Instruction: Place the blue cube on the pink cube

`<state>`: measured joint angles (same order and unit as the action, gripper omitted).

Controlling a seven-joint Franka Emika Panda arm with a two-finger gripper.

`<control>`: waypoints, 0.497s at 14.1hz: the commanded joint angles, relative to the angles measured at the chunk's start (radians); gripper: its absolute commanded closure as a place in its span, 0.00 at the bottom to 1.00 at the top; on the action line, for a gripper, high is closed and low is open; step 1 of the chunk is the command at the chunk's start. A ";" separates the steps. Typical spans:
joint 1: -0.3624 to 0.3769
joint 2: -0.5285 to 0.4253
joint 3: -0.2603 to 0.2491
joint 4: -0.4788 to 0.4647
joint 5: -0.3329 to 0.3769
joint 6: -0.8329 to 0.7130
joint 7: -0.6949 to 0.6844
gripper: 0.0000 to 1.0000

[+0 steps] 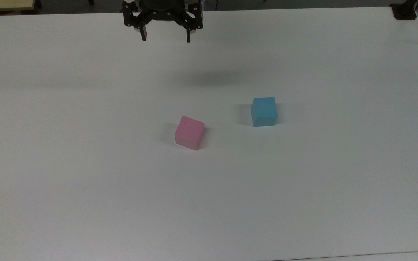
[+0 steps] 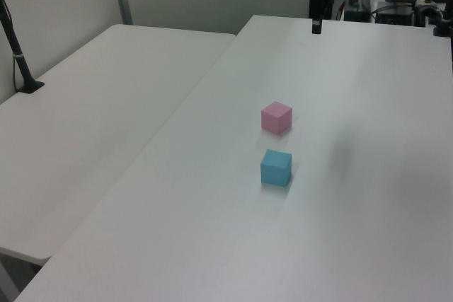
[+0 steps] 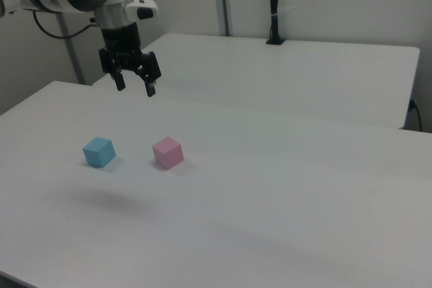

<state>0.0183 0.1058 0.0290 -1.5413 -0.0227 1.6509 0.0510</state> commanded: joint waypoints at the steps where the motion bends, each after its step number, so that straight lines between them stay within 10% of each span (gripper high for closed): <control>1: 0.003 -0.028 -0.004 -0.022 0.018 -0.042 -0.008 0.00; 7: 0.009 -0.026 -0.004 -0.026 0.018 -0.039 -0.008 0.00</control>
<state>0.0183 0.1058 0.0290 -1.5435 -0.0226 1.6315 0.0511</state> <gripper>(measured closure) 0.000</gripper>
